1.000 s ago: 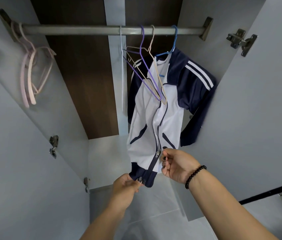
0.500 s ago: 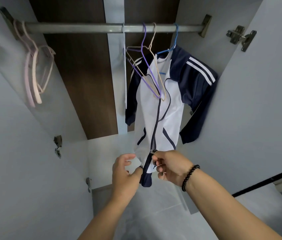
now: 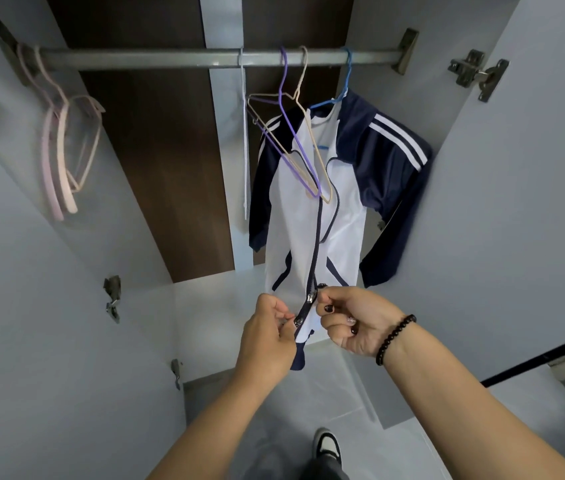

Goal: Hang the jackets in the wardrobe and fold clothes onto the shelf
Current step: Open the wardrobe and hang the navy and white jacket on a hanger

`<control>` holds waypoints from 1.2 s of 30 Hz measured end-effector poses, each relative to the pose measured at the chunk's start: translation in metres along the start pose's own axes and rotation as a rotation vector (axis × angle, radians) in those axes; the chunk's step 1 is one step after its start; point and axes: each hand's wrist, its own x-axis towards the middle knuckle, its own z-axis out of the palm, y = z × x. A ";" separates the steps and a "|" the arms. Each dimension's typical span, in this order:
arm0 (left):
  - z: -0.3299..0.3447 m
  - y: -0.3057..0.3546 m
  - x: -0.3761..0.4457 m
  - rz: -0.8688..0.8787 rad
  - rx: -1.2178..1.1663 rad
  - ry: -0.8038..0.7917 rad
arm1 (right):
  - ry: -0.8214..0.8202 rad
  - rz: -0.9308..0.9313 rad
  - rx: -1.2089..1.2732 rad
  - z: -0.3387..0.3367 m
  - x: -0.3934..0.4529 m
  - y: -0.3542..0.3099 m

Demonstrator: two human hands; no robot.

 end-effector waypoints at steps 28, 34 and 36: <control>0.054 0.081 0.131 -0.017 -0.151 0.088 | -0.126 -0.039 -0.076 -0.044 0.035 -0.147; 0.091 0.094 0.147 0.016 -0.103 0.112 | -0.131 -0.015 -0.038 -0.068 0.036 -0.165; 0.097 0.096 0.155 0.017 -0.069 0.113 | -0.126 -0.007 0.012 -0.075 0.039 -0.172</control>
